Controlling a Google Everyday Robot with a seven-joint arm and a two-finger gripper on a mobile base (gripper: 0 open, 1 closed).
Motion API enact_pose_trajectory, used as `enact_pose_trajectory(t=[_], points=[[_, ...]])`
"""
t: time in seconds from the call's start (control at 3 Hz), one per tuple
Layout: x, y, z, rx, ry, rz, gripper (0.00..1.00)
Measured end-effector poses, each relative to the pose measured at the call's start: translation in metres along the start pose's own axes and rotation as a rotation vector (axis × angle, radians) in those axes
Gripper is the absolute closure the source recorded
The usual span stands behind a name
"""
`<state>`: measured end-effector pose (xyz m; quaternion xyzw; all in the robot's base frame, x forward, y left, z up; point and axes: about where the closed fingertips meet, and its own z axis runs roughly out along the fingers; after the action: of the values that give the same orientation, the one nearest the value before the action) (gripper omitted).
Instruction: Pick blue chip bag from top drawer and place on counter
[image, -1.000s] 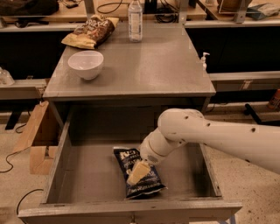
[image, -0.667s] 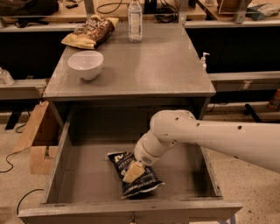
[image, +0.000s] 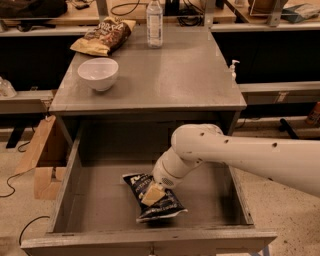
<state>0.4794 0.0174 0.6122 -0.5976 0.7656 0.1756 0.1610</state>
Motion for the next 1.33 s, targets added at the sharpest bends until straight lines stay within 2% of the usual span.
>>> enact_pose_trajectory(t=[0.33, 0.67, 1.0, 1.33], points=[[-0.001, -0.002, -0.007, 0.004, -0.005, -0.001, 1.0], [-0.011, -0.025, -0.086, 0.053, -0.068, -0.018, 1.0], [-0.009, -0.057, -0.214, 0.123, -0.113, -0.022, 1.0], [-0.006, -0.084, -0.276, 0.146, -0.133, 0.002, 1.0]])
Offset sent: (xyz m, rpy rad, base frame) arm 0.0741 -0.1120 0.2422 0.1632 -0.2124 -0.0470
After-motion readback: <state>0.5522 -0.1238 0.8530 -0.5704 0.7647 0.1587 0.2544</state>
